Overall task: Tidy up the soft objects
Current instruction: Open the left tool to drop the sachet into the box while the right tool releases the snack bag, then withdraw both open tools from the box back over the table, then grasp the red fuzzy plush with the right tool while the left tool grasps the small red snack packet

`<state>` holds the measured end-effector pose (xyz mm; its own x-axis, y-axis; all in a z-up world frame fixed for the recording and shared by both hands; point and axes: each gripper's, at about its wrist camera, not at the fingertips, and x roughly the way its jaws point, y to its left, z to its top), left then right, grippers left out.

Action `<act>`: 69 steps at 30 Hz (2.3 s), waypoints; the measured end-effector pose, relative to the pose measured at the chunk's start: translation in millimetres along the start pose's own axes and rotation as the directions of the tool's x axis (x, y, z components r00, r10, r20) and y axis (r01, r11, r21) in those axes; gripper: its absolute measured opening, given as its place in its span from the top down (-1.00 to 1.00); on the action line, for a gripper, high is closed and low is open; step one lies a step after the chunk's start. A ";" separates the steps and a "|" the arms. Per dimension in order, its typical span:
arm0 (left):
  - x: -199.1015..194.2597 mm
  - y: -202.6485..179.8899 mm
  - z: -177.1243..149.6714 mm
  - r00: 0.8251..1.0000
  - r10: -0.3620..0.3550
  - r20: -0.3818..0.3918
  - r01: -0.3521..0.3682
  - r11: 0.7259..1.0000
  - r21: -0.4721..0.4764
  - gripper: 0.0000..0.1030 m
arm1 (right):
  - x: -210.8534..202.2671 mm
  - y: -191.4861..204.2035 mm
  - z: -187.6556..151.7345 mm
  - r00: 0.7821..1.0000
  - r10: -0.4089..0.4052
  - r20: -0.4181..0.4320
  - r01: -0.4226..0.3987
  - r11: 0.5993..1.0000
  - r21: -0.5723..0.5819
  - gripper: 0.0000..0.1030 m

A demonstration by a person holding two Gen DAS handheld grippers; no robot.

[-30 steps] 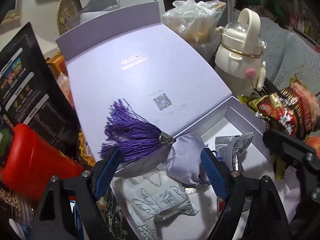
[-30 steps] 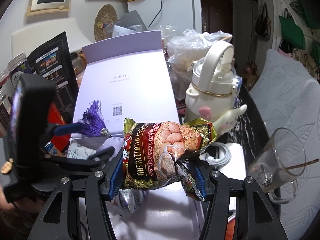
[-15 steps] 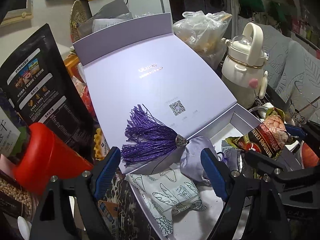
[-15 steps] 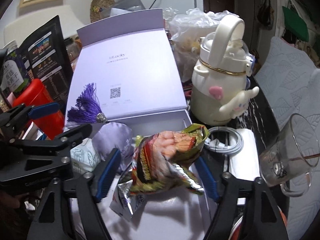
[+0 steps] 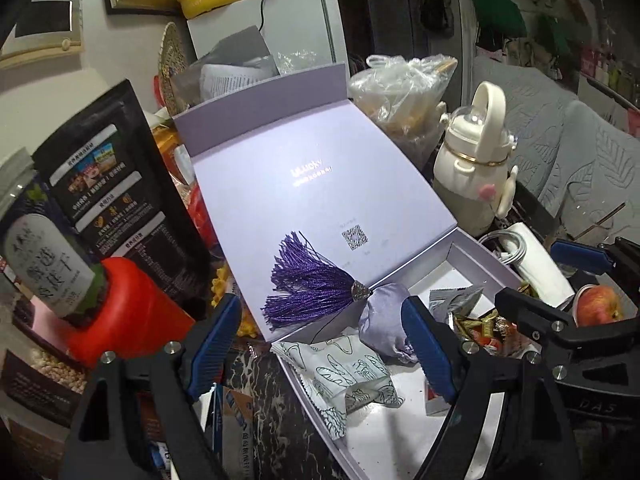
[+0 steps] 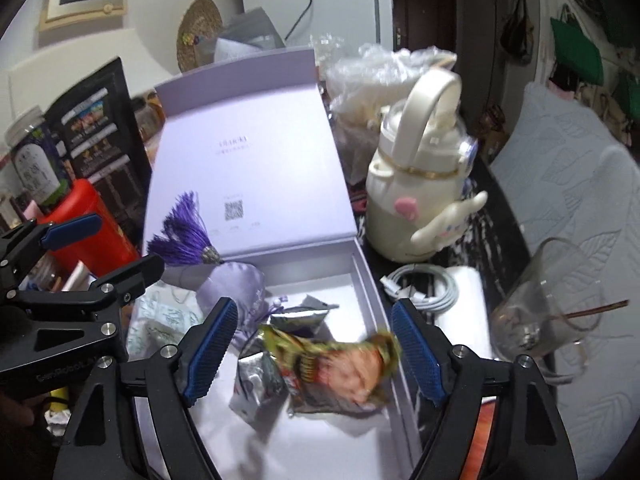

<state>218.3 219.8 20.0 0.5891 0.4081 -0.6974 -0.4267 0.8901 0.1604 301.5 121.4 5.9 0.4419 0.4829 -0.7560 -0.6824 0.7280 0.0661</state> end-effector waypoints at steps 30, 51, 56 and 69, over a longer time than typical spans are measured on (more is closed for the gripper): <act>-197.2 -13.0 -37.3 0.964 -0.065 0.259 0.058 0.998 0.037 -0.60 | -217.3 53.4 -49.3 0.948 -0.103 0.300 0.125 0.991 -0.056 -0.64; -239.4 -67.0 -113.2 0.938 -0.256 0.234 0.226 0.963 0.148 -0.60 | -283.2 49.1 -158.7 0.931 -0.219 0.292 0.223 0.975 0.023 -0.65; -232.1 -81.7 -124.3 0.923 -0.334 0.189 0.306 0.938 0.164 -0.60 | -285.0 41.7 -179.6 0.934 -0.237 0.269 0.232 0.971 0.050 -0.65; -200.3 -114.6 -154.3 0.918 -0.384 0.101 0.363 0.915 0.177 -0.60 | -269.1 14.0 -228.0 0.926 -0.305 0.225 0.281 0.951 0.129 -0.65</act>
<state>43.4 4.7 33.6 0.7739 0.0531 -0.6310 -0.0548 0.9984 0.0167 40.2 -109.3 61.8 0.7478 0.3347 -0.5734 -0.4491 0.8910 -0.0656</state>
